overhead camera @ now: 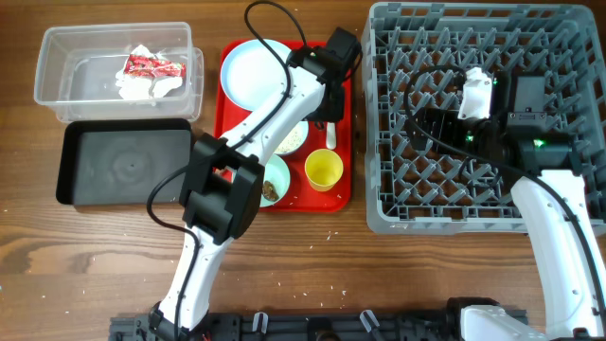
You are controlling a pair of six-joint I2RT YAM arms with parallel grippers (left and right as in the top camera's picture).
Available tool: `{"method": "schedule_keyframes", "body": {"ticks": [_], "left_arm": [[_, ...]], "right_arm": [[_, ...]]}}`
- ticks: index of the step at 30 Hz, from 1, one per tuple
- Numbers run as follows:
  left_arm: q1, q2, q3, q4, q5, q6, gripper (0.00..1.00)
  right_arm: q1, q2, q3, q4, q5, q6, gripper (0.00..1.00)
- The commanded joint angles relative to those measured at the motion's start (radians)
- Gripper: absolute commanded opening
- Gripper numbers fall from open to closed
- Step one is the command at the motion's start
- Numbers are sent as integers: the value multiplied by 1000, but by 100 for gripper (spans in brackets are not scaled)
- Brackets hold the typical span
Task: Sort waste into correct bins and load items into the dishwasher rack
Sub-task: 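Grasp the rim of the rice bowl with the left gripper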
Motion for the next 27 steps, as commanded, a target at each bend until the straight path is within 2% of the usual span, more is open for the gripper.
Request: {"method": "schedule_keyframes", "body": {"ticks": [1, 4, 8, 10, 14, 21, 27], "left_arm": [[6, -36, -2, -30, -121, -63, 44], [6, -28, -48, 8, -123, -80, 41], [5, -28, -109, 60, -118, -80, 24], [5, -28, -121, 60, -118, -80, 21], [5, -28, -136, 67, -118, -80, 4], [5, -92, -100, 13, -95, -79, 4], [64, -341, -41, -142, -24, -76, 4]], "right_arm": [[6, 11, 18, 3, -17, 8, 100], [6, 11, 18, 3, -17, 8, 100], [6, 11, 18, 3, -17, 8, 100], [6, 11, 18, 3, -17, 8, 100], [6, 11, 18, 3, -17, 7, 100], [6, 11, 18, 10, -16, 12, 100], [6, 11, 18, 28, -16, 11, 100]]}}
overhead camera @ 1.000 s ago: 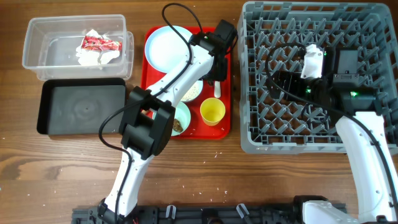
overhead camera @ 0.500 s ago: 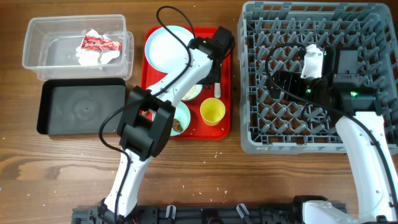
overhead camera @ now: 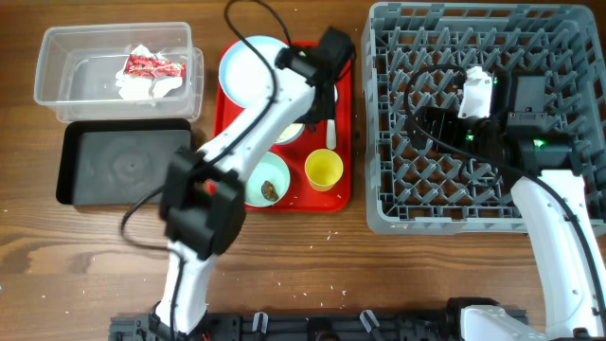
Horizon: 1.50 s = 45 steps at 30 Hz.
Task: Sort waste into correct bins and load items into the dishwasher rack
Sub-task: 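Grasp the rim of the rice bowl with the left gripper, then tip the rice bowl over the black tray to pour out rice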
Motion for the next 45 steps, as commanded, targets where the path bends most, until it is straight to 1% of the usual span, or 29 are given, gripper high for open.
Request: {"method": "schedule_keyframes", "body": {"ticks": [1, 2, 4, 7, 9, 14, 17, 19, 22, 23, 24, 27, 30, 31, 34, 40, 42, 45], "left_arm": [[89, -208, 43, -112, 25, 1, 4], [132, -241, 43, -171, 25, 1, 4], [204, -274, 43, -241, 25, 2, 4], [384, -283, 41, -345, 46, 129, 4], [501, -277, 21, -351, 103, 194, 4], [728, -272, -95, -227, 418, 391, 4], [823, -272, -189, -164, 566, 491, 4], [880, -272, -251, -135, 650, 533, 4], [978, -272, -361, -97, 824, 630, 4], [1030, -272, -418, -73, 929, 666, 4], [1057, -272, -446, -63, 993, 682, 4], [1127, -272, -507, -33, 1096, 684, 4], [1178, -272, -516, -25, 1203, 683, 4], [1194, -272, -516, -25, 1279, 683, 4], [1220, -272, -517, -28, 1439, 678, 4], [1263, -272, -517, -39, 1553, 673, 4], [1281, -272, -517, -41, 1555, 644, 4], [1299, -272, -517, -74, 1586, 645, 4]], "right_arm": [[6, 11, 18, 19, -16, 11, 100], [6, 11, 18, 25, -16, 11, 100], [6, 11, 18, 29, -17, 11, 100], [6, 11, 18, 38, -16, 11, 100], [6, 11, 18, 45, -16, 10, 100], [6, 11, 18, 52, -11, 7, 100], [6, 11, 18, 51, -5, 2, 100], [6, 11, 18, 51, -5, 2, 100], [6, 11, 18, 48, -6, 3, 100], [6, 11, 18, 47, -6, 3, 100], [6, 11, 18, 45, -6, 3, 100], [6, 11, 18, 25, -6, 3, 100], [6, 11, 18, 13, -6, 3, 100], [6, 11, 18, 13, -6, 3, 100], [6, 11, 18, 5, -6, 3, 100], [6, 11, 18, -20, -6, 4, 100], [6, 11, 18, -21, -6, 7, 100], [6, 11, 18, -24, -6, 11, 100]]}}
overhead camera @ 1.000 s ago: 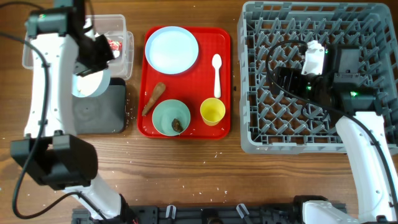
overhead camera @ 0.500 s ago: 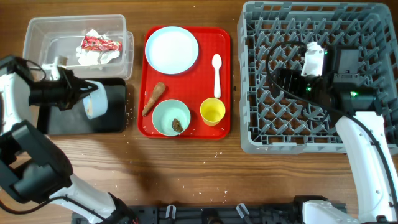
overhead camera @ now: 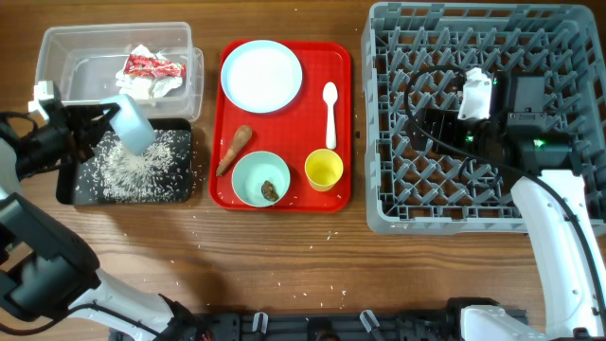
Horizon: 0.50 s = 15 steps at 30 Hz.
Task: Sort waste into correct bins and load items into the dishwasher rack
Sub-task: 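Tip the rice bowl over the black tray to pour out rice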
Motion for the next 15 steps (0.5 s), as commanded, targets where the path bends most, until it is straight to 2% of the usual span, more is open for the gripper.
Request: {"method": "schedule_keyframes", "body": {"ticks": [1, 6, 11, 13, 15], "left_arm": [[23, 0, -7, -31, 108, -6, 4], [52, 0, -7, -11, 208, -6, 4], [66, 0, -7, -16, 188, -6, 4], [66, 0, -7, -3, 122, -6, 4], [66, 0, -7, -43, 117, -6, 4]], "right_arm": [[6, 11, 18, -7, -6, 11, 100], [6, 11, 18, -16, -7, 11, 100], [6, 11, 18, -16, -6, 6, 100], [6, 11, 18, -16, -6, 3, 100], [6, 11, 18, -16, -6, 4, 100]]}}
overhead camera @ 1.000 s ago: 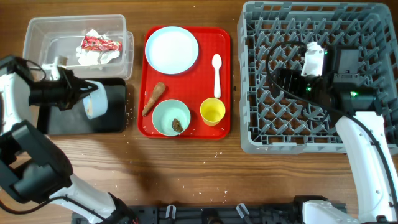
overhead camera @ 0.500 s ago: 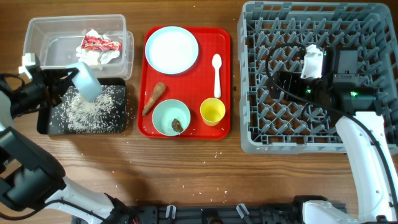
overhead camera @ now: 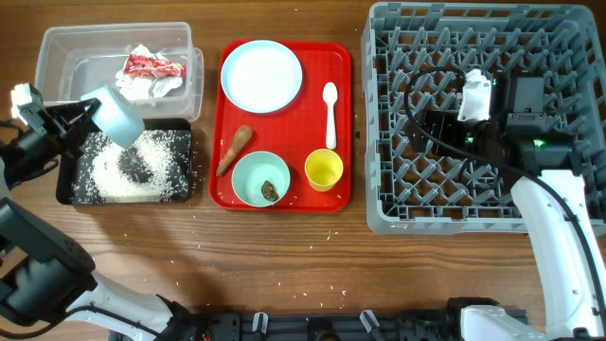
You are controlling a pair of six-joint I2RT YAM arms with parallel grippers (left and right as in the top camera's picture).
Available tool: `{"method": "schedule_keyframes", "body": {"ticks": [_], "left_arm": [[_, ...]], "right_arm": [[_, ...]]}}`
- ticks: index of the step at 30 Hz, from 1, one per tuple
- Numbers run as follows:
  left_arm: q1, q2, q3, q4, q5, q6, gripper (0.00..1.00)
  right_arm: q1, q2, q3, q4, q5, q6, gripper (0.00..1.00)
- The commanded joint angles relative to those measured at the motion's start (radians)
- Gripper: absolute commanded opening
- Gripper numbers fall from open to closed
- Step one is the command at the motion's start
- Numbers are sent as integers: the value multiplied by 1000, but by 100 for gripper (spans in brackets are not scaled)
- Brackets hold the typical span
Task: Sort waste into correct bins and load items into the dishwasher rack
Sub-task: 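Tip the rice bowl over the black tray to pour out rice, then place the emptied bowl onto the plate on the red tray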
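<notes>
My left gripper (overhead camera: 78, 117) is at the table's far left, shut on the rim of a pale blue bowl (overhead camera: 115, 116). The bowl is tipped over the black tray (overhead camera: 64, 194), where white rice (overhead camera: 128, 169) lies spread. On the red tray (overhead camera: 294, 128) are a white plate (overhead camera: 261, 76), a white spoon (overhead camera: 329, 102), a yellow cup (overhead camera: 324, 170), a teal bowl (overhead camera: 261, 180) with a food scrap, and a brown food piece (overhead camera: 236, 150). My right gripper (overhead camera: 428, 123) hangs over the grey dishwasher rack (overhead camera: 379, 213); its jaws are too dark to read.
A clear plastic bin (overhead camera: 57, 85) behind the black tray holds a red wrapper and crumpled paper. Rice grains are scattered on the wooden table in front of both trays. Cables run across the rack by the right arm.
The tipped bowl in my left gripper has shifted slightly left and back over the black tray. More rice now covers the tray. The right arm has not moved.
My left arm first reached across the red tray to a bowl of rice there, and was still there at the second moment. Then it held that bowl tipped over the black tray with rice spilling in. Now more rice covers the tray.
</notes>
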Motion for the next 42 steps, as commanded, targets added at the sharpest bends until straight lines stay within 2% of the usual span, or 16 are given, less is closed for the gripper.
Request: {"method": "schedule_keyframes", "body": {"ticks": [1, 5, 6, 8, 13, 17, 20, 25, 26, 27, 29, 30, 33, 35, 39, 42], "left_arm": [[6, 0, -6, -34, -13, 0, 4], [12, 0, -6, 59, -52, -19, 4], [12, 0, -6, 130, -121, -23, 4], [11, 0, -6, 135, -220, -74, 4], [10, 0, -6, 17, -116, -17, 4], [10, -2, -6, -88, 97, -14, 4], [10, -4, -6, -64, 95, 34, 4], [10, -4, -6, -60, 93, 42, 4], [10, -4, -6, -42, 93, 55, 4], [10, -4, -6, 47, 72, 60, 4], [9, -4, -6, 122, 9, -68, 4], [5, -4, -6, 94, 68, -84, 4], [-32, -21, -2, 53, 77, -28, 4], [-62, -20, -2, 106, 2, -105, 4], [-154, -49, 41, 108, 23, -127, 4], [-322, -95, 177, 141, -137, -165, 4]], "right_arm": [[6, 11, 18, 0, -6, 8, 100], [6, 11, 18, 0, -7, 29, 100], [6, 11, 18, 2, -6, 29, 100], [6, 11, 18, 8, -6, 30, 100], [6, 11, 18, 6, -10, 31, 100], [10, 11, 18, -8, -10, 30, 100], [11, 11, 18, -6, -9, 36, 100], [12, 11, 18, -7, -10, 37, 100], [12, 11, 18, -7, -10, 37, 100], [12, 11, 18, -7, -10, 37, 100], [12, 11, 18, -4, -10, 37, 100], [11, 11, 18, -5, -10, 37, 100], [12, 11, 18, -3, -10, 37, 100], [12, 11, 18, 2, -10, 37, 100], [12, 11, 18, 12, -9, 29, 100], [11, 11, 18, 17, -9, 29, 100]]}}
